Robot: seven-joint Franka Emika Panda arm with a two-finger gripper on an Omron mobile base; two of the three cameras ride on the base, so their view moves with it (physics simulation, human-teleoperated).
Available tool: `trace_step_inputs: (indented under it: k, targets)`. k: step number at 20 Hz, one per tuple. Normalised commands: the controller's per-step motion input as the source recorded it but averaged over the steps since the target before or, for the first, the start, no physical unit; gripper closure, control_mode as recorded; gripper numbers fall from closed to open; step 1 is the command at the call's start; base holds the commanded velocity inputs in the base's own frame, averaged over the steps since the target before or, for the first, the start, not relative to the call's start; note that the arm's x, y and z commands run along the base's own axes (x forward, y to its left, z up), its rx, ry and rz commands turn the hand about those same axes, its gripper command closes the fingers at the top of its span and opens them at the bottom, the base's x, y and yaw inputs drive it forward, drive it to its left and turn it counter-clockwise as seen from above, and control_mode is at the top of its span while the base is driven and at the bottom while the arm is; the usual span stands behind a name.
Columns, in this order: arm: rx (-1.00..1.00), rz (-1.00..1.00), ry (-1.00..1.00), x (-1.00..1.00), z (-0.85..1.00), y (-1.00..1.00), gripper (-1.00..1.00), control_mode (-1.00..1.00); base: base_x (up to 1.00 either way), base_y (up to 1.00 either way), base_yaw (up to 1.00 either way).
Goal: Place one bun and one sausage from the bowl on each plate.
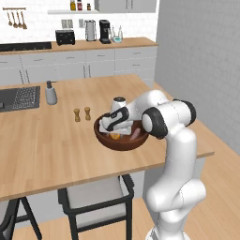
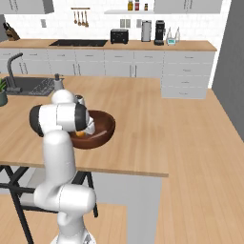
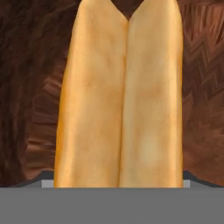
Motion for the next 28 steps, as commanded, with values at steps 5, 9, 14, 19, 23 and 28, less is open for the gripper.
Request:
trace_step_inputs:
  k: [5,9,14,19,23,28]
  targets:
    - [0.0,-0.03,-0.07,-0.39,0.25,-0.01,1.0,-1.0,0.0,0.0,0.0]
    - [0.05,-0.07,-0.18,-1.0,1.0,-0.29,1.0,-1.0,0.0,0.0,0.0]
    - [0.08,0.0,-0.03,-1.0,0.88,-0.04,1.0,-1.0,0.0,0.0,0.0]
    - [0.03,0.0,-0.03,-0.6,0.38,0.0,1.0,1.0,-0.4,0.0,0.0]
    - [0.0,0.0,0.0,0.0,0.0,0.0,1.0,1.0,-1.0,0.0,0.0]
    - [0.0,0.0,0.0,0.0,0.0,0.0,1.0,1.0,-0.87,0.71,0.12]
